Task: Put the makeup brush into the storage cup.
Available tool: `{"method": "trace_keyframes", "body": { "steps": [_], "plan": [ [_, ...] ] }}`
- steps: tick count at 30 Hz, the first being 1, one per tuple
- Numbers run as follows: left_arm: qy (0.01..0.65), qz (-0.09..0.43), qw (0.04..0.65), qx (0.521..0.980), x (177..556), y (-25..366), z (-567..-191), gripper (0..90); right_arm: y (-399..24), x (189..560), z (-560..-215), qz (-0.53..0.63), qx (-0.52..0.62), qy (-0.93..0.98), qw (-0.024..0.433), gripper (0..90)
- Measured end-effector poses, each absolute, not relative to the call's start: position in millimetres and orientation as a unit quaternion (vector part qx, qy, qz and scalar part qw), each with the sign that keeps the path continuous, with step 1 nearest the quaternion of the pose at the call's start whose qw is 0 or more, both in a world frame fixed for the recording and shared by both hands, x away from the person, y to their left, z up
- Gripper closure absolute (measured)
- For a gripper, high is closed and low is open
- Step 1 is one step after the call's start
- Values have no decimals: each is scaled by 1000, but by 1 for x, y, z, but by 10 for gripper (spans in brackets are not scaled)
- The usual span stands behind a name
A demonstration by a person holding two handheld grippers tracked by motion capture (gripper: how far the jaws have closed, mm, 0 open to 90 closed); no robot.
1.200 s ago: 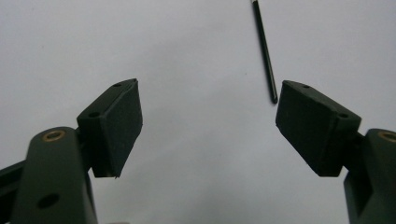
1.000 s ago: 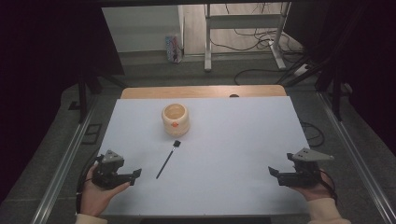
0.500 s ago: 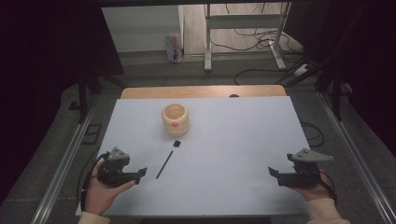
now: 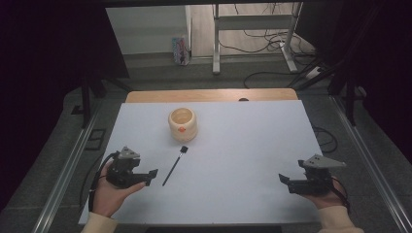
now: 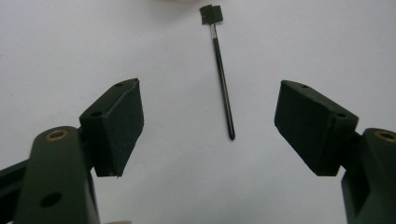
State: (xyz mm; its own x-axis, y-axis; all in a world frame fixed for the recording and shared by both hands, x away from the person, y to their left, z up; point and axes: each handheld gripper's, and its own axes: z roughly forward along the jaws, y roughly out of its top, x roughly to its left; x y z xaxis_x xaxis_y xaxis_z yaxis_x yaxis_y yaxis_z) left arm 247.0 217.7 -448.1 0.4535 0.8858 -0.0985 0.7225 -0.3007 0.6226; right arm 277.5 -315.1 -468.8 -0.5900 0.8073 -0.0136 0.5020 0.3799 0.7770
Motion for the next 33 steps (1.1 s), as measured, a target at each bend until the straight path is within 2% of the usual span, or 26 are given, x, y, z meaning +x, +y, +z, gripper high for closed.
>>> {"method": "trace_keyframes", "body": {
  "steps": [33],
  "plan": [
    [501,106,273,814,286,199,-458,267,-314,278,-471,374,407,809,199,109]
  ]
}}
